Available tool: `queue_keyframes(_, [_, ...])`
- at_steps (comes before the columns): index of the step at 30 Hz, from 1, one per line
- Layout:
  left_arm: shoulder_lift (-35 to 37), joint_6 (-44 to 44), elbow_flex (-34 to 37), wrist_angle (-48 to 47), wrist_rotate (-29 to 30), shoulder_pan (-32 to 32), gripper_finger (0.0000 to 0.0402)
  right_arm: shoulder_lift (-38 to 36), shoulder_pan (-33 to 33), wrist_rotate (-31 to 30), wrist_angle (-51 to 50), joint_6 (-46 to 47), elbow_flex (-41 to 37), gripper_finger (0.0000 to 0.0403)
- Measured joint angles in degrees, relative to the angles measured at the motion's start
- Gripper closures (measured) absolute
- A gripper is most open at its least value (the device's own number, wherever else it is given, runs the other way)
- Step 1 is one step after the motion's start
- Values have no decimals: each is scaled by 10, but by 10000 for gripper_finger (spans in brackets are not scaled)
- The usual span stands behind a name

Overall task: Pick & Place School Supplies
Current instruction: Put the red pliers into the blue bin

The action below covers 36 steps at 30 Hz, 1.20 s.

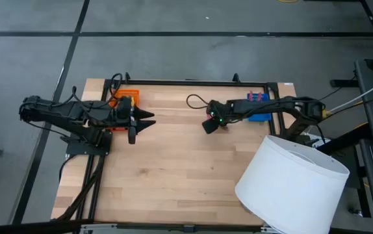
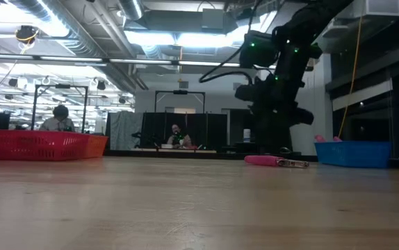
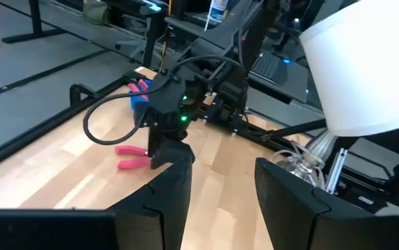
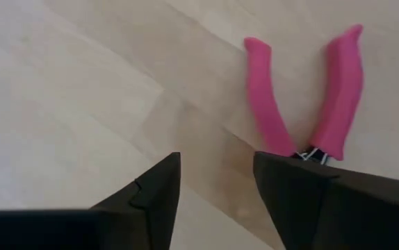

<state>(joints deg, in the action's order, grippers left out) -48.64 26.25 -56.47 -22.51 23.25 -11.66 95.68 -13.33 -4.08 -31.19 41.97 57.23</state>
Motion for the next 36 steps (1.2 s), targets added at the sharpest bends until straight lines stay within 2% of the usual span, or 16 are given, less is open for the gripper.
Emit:
queue_keyframes(5, [0, 6, 0, 0, 17, -19, 248, 1, -14, -8, 0, -8, 0, 198])
queue_keyframes(21, [0, 41, 0, 0, 28, -49, 248, 87, -34, -16, 59, -42, 2, 208])
queue_keyframes(25, [0, 45, 0, 0, 28, -49, 248, 88, -29, -46, 57, -36, 2, 245])
queue_keyframes(27, [0, 45, 0, 0, 28, -49, 249, 87, -25, -58, 58, -40, 1, 290])
queue_keyframes(29, [0, 45, 0, 0, 28, -49, 252, 84, -20, -65, 60, -48, 0, 353])
queue_keyframes(36, [0, 31, 0, 0, 40, -49, 266, 43, 20, -104, 56, -21, 32, 362])
